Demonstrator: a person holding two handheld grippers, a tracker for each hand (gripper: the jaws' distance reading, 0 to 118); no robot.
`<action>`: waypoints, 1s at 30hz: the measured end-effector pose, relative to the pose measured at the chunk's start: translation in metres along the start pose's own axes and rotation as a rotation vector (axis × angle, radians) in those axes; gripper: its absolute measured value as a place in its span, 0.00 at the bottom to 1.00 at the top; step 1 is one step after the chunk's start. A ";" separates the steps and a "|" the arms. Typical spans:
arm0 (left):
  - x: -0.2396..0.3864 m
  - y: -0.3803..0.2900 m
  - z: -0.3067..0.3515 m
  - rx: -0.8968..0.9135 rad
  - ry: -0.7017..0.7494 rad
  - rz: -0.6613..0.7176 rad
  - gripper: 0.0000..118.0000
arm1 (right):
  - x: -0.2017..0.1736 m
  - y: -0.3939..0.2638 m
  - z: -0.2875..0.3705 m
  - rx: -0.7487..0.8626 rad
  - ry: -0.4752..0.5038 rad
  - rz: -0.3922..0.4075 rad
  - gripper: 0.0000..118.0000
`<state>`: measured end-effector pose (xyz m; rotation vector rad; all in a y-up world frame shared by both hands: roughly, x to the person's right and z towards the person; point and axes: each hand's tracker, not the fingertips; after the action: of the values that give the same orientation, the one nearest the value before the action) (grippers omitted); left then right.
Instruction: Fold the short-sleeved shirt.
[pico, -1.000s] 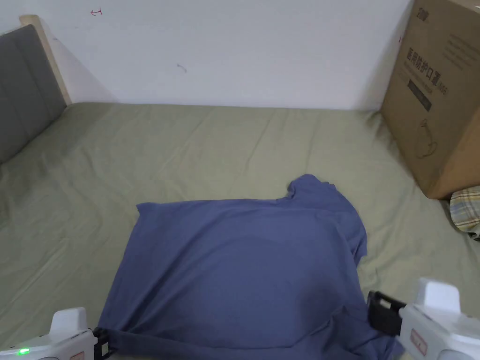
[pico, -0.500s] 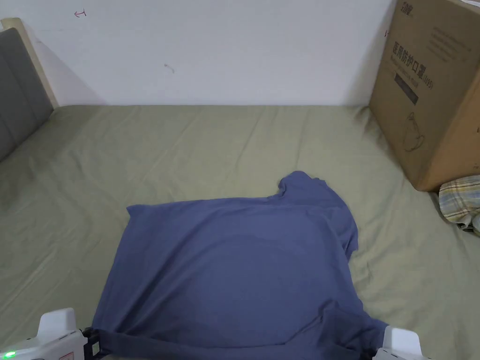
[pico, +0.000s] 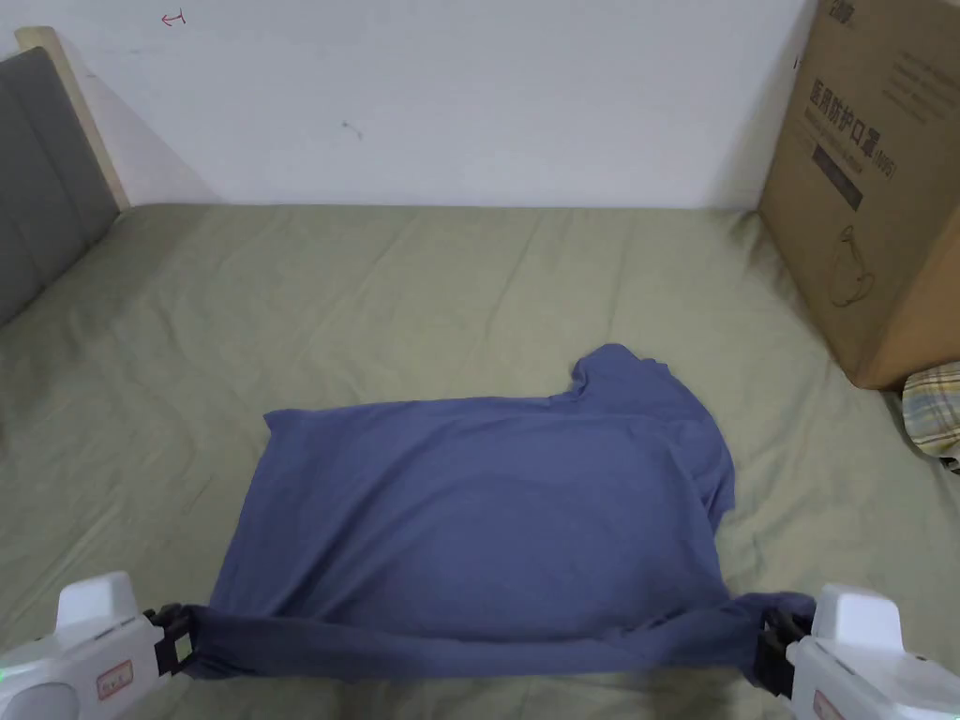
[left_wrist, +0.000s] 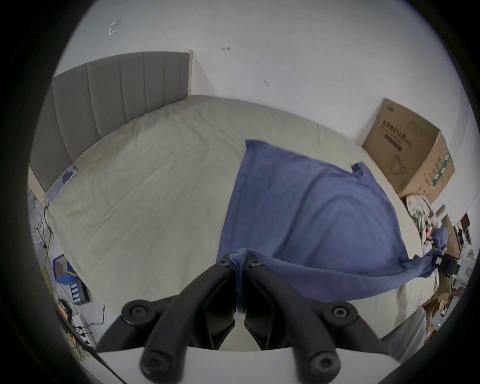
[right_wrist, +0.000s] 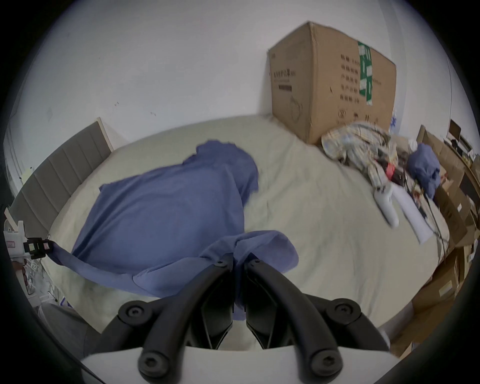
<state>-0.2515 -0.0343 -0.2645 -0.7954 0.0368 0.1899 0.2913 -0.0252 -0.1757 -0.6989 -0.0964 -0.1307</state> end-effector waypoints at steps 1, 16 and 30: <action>0.001 0.008 0.001 0.014 -0.001 -0.002 0.02 | -0.002 0.010 -0.001 0.021 0.001 0.004 0.03; 0.022 0.079 -0.116 -0.045 0.034 -0.062 0.02 | -0.003 0.076 -0.127 -0.047 -0.030 0.031 0.03; 0.047 0.064 -0.160 -0.209 0.107 -0.122 0.11 | 0.005 0.061 -0.199 -0.231 -0.089 -0.007 0.04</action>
<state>-0.2113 -0.0979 -0.4266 -1.0129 0.0697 0.0353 0.3147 -0.1077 -0.3652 -0.9350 -0.1706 -0.1184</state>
